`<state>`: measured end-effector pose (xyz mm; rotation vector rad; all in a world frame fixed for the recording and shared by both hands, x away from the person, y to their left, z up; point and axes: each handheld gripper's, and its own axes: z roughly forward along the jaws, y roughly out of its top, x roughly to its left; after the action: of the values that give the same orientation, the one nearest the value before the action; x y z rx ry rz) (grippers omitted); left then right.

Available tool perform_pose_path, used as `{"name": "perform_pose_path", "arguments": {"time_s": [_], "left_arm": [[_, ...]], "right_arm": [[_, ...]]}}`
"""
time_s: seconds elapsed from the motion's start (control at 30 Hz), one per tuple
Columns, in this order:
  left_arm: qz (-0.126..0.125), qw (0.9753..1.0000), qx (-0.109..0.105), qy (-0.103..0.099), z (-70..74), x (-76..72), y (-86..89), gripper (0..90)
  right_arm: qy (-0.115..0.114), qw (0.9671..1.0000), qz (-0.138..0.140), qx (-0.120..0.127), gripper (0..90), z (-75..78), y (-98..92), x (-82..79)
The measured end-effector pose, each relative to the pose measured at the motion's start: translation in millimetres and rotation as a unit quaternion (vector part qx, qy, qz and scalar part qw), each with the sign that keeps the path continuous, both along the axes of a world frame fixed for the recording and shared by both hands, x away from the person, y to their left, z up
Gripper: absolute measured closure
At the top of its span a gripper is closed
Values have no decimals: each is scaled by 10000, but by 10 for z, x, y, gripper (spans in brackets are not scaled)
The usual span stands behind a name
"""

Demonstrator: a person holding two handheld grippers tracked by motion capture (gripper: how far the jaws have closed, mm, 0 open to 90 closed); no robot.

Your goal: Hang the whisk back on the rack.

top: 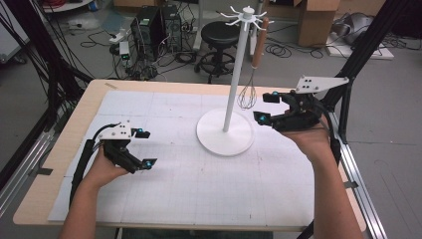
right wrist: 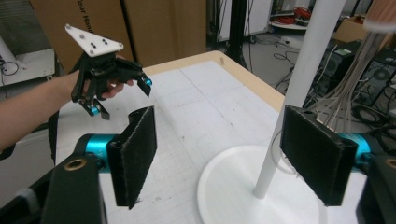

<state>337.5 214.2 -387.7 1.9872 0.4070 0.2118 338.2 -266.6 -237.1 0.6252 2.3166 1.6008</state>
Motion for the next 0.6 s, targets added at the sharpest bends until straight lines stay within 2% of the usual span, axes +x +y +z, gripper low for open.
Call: {"name": "perform_pose_path", "arguments": {"time_s": [0.2,0.4,0.6], "left_arm": [[-21,10000,-37,6,4,-5,2,16],[-55,10000,-69,8,14,-13,9,16],[-92,9998,-186,-13,36,-30,22,17]], "right_arm": [[150,9999,42,26,216,-231,-47,-25],[191,9997,45,177,203,-469,-87,-107],[195,9996,0,180,181,-677,-84,-199]]}}
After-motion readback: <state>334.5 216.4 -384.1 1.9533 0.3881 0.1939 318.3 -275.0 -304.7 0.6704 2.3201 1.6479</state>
